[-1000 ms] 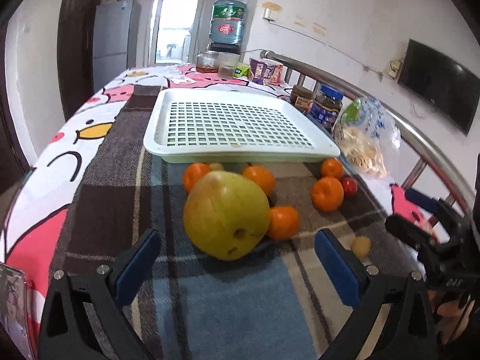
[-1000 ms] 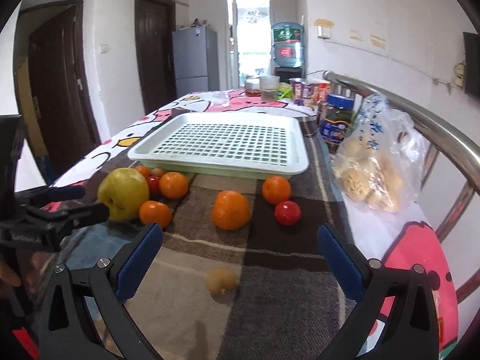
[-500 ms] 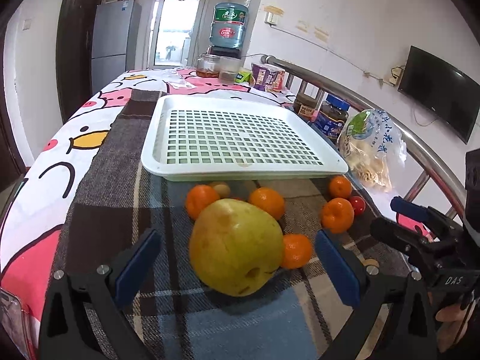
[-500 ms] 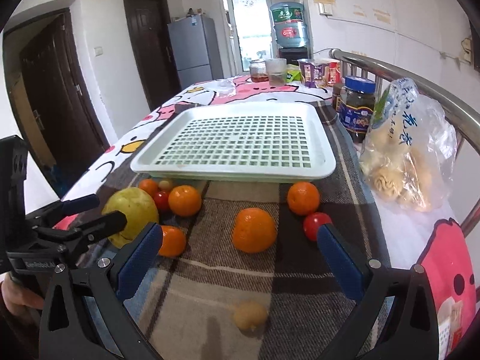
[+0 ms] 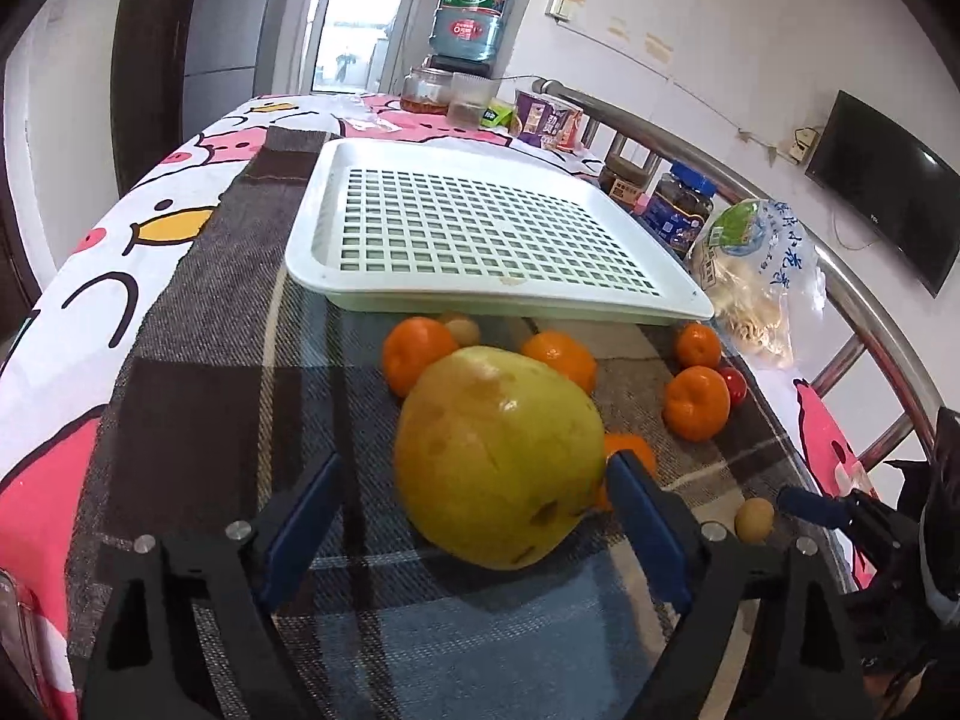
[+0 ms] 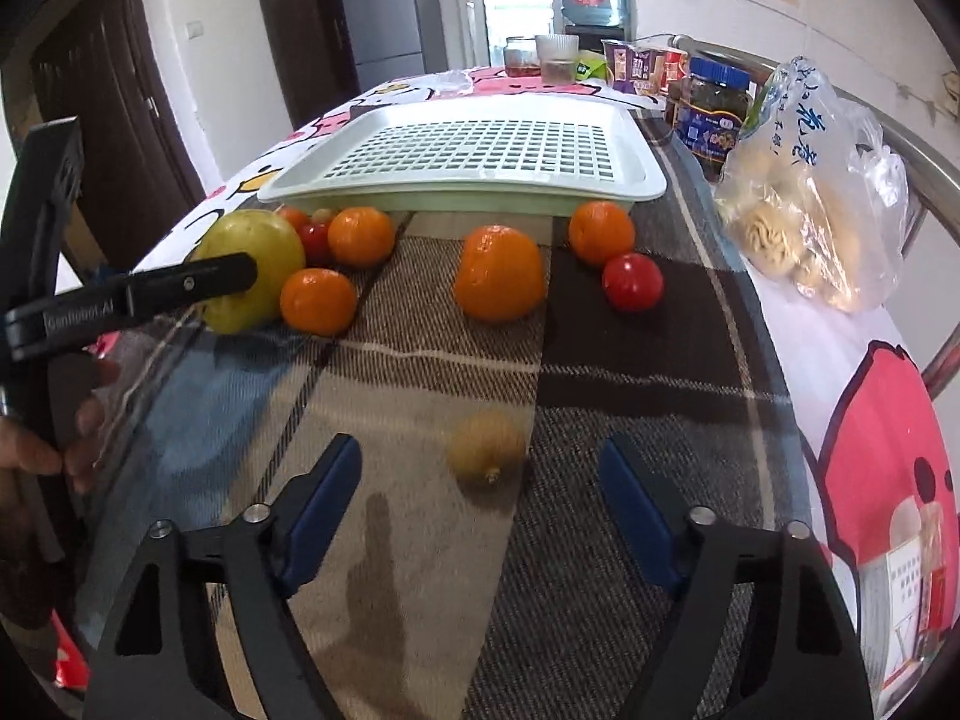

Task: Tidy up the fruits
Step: 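Grasp the small brown kiwi with the right gripper while the left grasps the pear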

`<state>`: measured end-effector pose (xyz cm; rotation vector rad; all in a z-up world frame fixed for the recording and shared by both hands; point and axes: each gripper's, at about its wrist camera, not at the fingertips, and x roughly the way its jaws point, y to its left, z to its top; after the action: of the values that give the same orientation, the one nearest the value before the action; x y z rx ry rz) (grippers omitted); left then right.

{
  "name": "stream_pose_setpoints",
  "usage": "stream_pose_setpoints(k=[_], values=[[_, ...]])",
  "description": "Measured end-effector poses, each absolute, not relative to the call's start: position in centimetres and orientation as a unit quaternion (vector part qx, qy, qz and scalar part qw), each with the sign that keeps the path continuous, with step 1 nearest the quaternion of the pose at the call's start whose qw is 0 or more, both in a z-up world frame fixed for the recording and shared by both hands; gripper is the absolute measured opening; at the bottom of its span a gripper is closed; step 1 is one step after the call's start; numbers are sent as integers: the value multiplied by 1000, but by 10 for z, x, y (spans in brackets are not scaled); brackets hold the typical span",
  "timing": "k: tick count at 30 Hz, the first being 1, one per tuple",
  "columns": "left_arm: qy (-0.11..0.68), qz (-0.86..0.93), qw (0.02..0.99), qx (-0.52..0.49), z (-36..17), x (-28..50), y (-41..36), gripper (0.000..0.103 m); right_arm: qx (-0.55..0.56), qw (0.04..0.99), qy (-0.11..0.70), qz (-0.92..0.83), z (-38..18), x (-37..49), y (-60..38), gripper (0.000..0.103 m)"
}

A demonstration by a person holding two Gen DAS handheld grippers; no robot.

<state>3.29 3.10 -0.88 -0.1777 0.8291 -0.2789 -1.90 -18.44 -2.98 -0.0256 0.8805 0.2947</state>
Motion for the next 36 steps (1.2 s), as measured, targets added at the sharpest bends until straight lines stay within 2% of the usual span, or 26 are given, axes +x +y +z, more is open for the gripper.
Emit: stream_pose_setpoints(k=[4,12,14,16,18,36], values=[[411,-143,896,-85,-10,39,25,89,-13,893,428,136,-31,-20,-184,69],[438,-161,873,-141,-24,51,32,78,-15,891,435,128,-34,-15,-184,46],[435,-162,875,-137,-24,50,29,76,-19,890,437,126,-33,-14,-182,43],[436,-163,874,-139,-23,50,30,76,-22,891,436,127,-33,-13,-181,33],[437,-164,873,-141,-22,50,31,76,-20,890,437,132,-32,-12,-180,28],[410,-157,885,-158,-1,30,45,76,-8,900,400,172,-2,4,-166,25]])
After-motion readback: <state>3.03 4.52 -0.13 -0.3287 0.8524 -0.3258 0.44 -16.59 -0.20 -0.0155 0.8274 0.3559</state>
